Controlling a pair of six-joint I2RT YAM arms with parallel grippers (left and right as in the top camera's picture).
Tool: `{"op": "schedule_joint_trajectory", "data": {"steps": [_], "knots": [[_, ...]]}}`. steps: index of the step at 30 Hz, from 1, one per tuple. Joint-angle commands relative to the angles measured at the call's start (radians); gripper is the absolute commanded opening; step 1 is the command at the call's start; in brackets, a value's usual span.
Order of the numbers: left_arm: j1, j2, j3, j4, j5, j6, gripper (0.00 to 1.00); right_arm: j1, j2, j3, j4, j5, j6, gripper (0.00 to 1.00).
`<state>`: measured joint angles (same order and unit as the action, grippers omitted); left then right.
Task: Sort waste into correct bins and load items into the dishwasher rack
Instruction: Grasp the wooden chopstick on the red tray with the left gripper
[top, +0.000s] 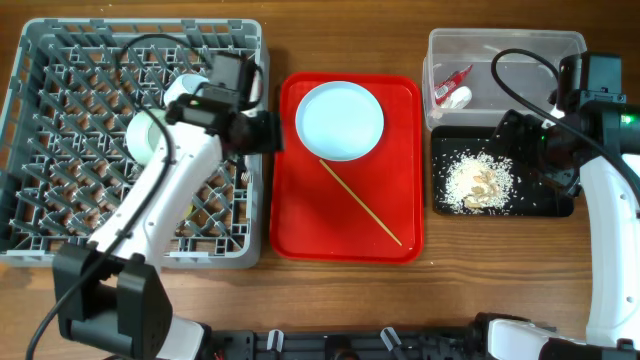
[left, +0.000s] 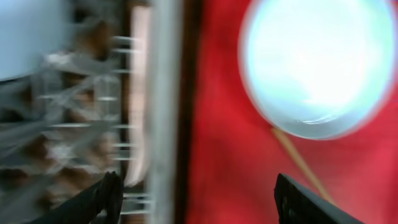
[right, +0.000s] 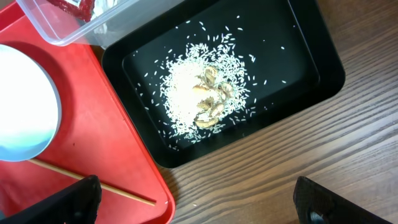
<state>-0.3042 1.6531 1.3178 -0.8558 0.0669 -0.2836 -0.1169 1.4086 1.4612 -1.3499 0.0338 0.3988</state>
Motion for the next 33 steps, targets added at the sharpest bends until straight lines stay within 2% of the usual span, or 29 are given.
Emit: {"op": "schedule_joint_trajectory", "data": {"steps": [1,3,6,10,13,18,19,21,25,27,32,33], "knots": [[-0.133,0.012,0.011,0.011,0.100,-0.196,0.77,-0.002,-0.011,0.005,-0.001,-0.009,-0.006,1.00],[-0.246,0.043,0.010,0.011,0.085,-0.383,0.77,-0.002,-0.011,0.005,-0.001,-0.009,-0.006,1.00],[-0.392,0.124,0.010,0.024,-0.013,-0.577,0.78,-0.002,-0.011,0.005,-0.001,-0.009,-0.006,1.00],[-0.513,0.256,0.010,0.095,-0.052,-0.674,0.77,-0.002,-0.011,0.005,-0.001,-0.009,-0.006,1.00],[-0.550,0.333,0.010,0.128,-0.089,-0.679,0.76,-0.002,-0.011,0.005,-0.001,-0.009,-0.006,1.00],[-0.551,0.388,0.010,0.054,-0.153,-0.694,0.69,-0.002,-0.011,0.005,-0.001,-0.009,-0.006,1.00],[-0.546,0.388,0.010,0.020,-0.161,-0.694,0.65,-0.002,-0.011,0.005,-0.001,-0.009,-0.007,1.00],[-0.530,0.388,0.010,-0.042,-0.167,-0.694,0.44,-0.002,-0.011,0.005,-0.001,-0.009,-0.007,1.00],[-0.481,0.388,0.010,-0.073,-0.166,-0.694,0.10,-0.002,-0.011,0.005,-0.002,-0.009,-0.007,1.00],[-0.462,0.388,0.010,-0.076,-0.166,-0.693,0.04,-0.002,-0.011,0.005,-0.002,-0.009,-0.011,1.00],[-0.420,0.360,0.010,-0.088,-0.166,-0.689,0.04,-0.002,-0.011,0.005,-0.002,-0.009,-0.014,1.00],[-0.410,0.332,0.011,-0.082,-0.167,-0.658,0.04,-0.002,-0.011,0.005,-0.002,-0.009,-0.014,1.00]]}}
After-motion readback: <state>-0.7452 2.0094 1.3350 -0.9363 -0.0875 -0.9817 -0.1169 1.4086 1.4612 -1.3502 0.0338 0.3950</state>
